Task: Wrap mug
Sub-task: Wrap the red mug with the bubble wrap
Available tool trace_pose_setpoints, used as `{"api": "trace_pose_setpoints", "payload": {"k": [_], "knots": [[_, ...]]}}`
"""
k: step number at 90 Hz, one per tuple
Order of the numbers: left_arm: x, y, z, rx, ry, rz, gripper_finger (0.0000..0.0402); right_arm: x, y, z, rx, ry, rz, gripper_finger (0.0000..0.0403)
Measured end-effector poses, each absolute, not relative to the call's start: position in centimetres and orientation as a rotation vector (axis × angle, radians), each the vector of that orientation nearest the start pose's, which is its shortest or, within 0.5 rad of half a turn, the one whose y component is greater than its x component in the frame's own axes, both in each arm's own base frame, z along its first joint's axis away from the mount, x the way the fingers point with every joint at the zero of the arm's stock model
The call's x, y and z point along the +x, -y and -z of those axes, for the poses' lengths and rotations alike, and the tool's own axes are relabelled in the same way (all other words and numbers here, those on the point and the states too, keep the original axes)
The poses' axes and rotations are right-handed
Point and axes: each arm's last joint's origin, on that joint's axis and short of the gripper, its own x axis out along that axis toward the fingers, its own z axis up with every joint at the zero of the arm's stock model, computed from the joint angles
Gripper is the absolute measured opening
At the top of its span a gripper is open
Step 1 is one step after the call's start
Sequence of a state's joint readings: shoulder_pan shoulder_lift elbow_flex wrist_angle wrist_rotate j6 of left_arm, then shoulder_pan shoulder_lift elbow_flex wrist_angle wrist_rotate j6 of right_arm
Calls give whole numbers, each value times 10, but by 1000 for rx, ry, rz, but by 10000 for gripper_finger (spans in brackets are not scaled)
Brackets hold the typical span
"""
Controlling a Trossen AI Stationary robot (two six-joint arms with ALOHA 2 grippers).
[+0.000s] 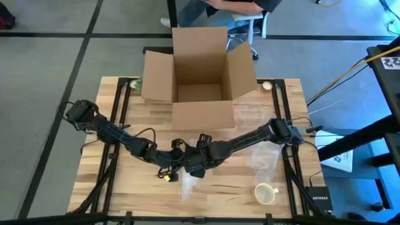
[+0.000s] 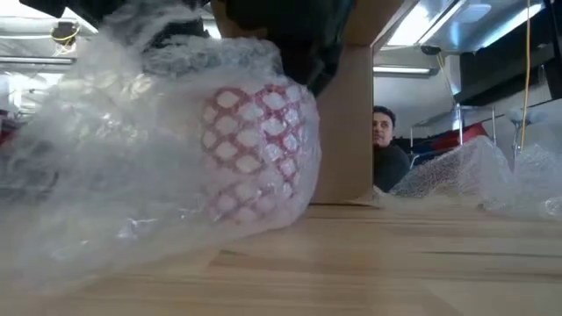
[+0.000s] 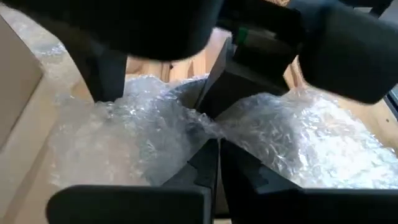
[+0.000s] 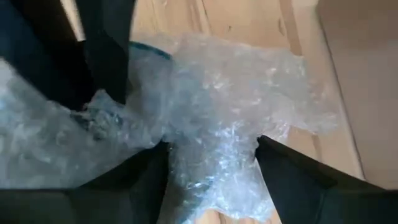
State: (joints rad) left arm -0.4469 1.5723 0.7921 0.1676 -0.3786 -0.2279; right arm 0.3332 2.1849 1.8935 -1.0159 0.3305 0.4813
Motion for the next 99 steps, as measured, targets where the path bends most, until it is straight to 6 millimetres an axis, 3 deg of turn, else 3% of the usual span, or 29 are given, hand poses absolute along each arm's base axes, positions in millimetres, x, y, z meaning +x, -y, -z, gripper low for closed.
{"api": "trace_pose_setpoints", "payload": {"k": [23,53,64,85,99], "knots": [[288,126,-183,23,-566,3,0,418,-143,-254,-8,-1163,249,225],[288,126,-183,22,-565,2,0,401,-166,-271,-31,-1140,183,217],[288,126,-183,21,-565,2,0,404,-167,-268,-32,-1110,163,171],[288,126,-183,21,-565,2,0,421,-165,-265,-39,-1026,88,18],[288,126,-183,21,-565,1,0,430,-160,-237,-46,-1114,94,18]]}}
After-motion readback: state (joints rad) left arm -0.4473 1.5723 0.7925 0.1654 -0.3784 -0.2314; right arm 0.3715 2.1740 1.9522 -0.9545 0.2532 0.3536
